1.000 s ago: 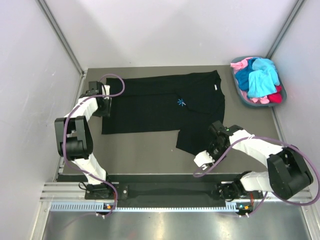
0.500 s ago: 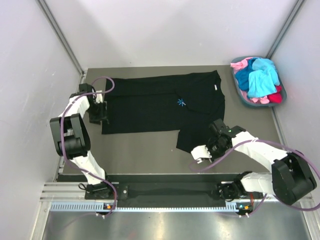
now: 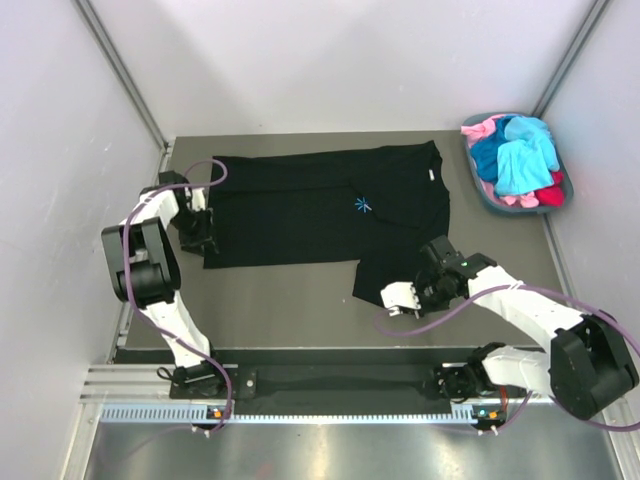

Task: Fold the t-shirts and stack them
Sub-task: Fold the tshirt

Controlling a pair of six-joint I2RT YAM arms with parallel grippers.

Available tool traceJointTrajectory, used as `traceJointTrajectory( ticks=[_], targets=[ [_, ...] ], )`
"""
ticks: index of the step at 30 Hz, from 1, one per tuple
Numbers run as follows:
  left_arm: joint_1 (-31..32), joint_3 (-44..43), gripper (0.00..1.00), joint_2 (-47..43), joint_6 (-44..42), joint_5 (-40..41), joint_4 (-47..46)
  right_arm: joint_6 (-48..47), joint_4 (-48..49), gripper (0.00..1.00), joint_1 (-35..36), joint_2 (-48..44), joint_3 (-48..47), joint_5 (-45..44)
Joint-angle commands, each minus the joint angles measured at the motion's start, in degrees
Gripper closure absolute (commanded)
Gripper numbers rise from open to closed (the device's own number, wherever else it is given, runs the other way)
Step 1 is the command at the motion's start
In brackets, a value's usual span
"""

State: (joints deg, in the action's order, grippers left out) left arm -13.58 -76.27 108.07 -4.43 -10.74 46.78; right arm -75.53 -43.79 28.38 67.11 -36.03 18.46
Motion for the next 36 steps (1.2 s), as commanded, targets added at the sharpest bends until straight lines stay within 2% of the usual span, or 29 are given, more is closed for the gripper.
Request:
traceJointTrajectory(
  ticks=[1, 12, 16, 20, 24, 25, 27, 29, 32, 36],
  targets=[
    [-1.35, 0.24, 0.5, -4.0, -0.94, 1.25, 0.85, 1.08, 1.16, 1.0, 0.09, -0.32, -0.27, 1.4],
    [-1.45, 7.62, 0.5, -5.42, -1.9, 2.39, -1.17, -1.29, 1.25, 1.0, -1.57, 2.32, -1.76, 1.93],
    [-1.53, 7.8, 0.53, -4.19, -2.25, 2.66, -1.61, -1.03, 1.51, 1.0, -2.1, 2.5, -1.67, 2.02],
    [-1.53, 7.63, 0.63, -3.48, -2.17, 2.13, -1.87, 0.03, 1.78, 1.0, -2.28, 2.06, -1.41, 1.67],
    [-1.45, 7.1, 0.68, -2.78, -1.38, 1.17, -3.19, 2.22, 2.04, 1.0, -2.45, 1.53, -1.85, 1.23],
    [-1.45, 6.84, 0.72, -2.26, -1.11, 0.9, -3.28, 3.27, 2.13, 1.0, -2.54, 1.44, -1.94, 1.06],
    [-1.45, 5.88, 0.9, -1.64, -1.11, -0.24, -3.02, 4.33, 2.31, 1.0, -2.89, 1.53, -3.16, 0.27],
    [-1.45, 5.08, 1.0, -1.55, -1.72, -0.86, -2.4, 6.09, 2.48, 1.0, -4.99, 1.53, -4.74, -0.52],
    [-1.53, 2.8, 1.0, -2.95, -3.57, -1.03, -2.23, 9.25, 2.57, 1.0, -10.96, 2.84, -10.62, -0.36],
    [-1.45, -1.85, 1.0, -3.13, -6.12, -3.4, -1.35, 12.85, 2.22, 1.0, -18.35, 8.19, -22.99, 0.0]
  ],
)
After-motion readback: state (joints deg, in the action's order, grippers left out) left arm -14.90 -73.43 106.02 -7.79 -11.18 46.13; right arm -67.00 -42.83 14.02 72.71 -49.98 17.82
